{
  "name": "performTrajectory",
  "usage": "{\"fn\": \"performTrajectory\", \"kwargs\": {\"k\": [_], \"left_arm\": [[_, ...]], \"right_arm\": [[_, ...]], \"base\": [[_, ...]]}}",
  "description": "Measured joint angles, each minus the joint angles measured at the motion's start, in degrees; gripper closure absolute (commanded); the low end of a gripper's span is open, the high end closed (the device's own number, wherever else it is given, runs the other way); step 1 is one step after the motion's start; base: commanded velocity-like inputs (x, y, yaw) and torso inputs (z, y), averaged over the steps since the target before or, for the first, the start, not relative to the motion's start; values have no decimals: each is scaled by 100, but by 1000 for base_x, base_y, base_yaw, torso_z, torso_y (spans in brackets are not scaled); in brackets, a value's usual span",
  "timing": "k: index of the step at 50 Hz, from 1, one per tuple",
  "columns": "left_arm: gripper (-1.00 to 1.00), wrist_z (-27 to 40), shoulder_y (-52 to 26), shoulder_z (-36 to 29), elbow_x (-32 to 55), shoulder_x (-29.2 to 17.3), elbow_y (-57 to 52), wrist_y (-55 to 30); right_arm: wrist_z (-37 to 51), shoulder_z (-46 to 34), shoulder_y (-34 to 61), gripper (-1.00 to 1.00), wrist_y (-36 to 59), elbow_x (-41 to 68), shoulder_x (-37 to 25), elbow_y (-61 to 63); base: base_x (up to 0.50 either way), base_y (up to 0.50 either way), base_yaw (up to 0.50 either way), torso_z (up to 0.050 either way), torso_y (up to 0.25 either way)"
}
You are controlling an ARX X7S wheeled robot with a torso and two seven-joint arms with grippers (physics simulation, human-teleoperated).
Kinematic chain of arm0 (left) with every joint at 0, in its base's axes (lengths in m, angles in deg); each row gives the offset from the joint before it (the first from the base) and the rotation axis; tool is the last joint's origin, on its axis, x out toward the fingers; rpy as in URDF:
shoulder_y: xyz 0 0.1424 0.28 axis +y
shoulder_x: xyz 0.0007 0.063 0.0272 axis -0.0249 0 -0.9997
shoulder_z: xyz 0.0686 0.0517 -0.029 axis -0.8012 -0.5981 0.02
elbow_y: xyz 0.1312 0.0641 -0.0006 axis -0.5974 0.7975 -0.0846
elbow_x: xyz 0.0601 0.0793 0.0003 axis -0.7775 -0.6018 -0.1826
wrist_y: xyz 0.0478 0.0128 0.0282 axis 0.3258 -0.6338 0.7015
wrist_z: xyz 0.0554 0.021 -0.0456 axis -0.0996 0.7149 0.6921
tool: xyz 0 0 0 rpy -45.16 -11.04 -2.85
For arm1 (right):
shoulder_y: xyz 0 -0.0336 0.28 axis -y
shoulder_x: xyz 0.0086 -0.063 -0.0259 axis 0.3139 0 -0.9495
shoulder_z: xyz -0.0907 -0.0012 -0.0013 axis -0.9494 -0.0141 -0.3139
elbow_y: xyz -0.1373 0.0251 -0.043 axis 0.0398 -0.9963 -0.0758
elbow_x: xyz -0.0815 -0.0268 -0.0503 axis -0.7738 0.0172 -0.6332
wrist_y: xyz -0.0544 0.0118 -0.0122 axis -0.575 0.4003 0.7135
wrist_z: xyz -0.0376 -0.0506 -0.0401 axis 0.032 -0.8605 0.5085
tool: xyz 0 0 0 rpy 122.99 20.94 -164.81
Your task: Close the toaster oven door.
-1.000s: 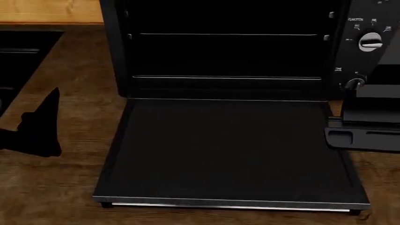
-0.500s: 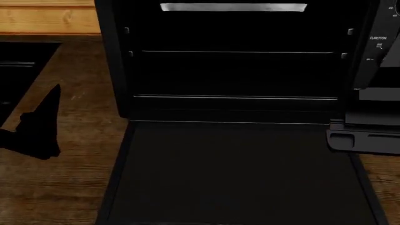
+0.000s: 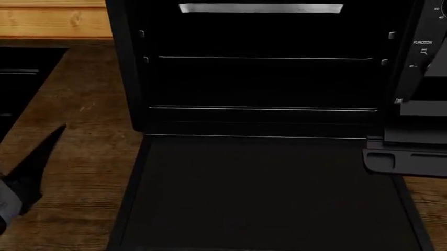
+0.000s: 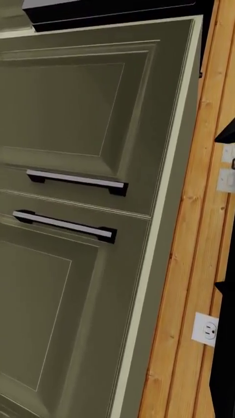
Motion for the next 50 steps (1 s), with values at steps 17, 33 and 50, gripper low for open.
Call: {"fn": "performTrajectory", "kwargs": {"k": [17, 33, 50], "left_arm": [[-100, -649, -390, -854, -1350, -897, 970, 2388], [-100, -898, -522, -1298, -2020, -1228, 1352, 3595], [-100, -969, -738, -1668, -2498, -903, 1873, 4127]], "right_arm": [[99, -174, -283, -100, -541, -157, -334, -3], [212, -418, -234, -100, -788, -175, -539, -3], [266, -462, -576, -100, -1165, -360, -736, -15]], "base": [[0, 0, 0, 0, 0], [0, 0, 0, 0, 0], [0, 0, 0, 0, 0]]}}
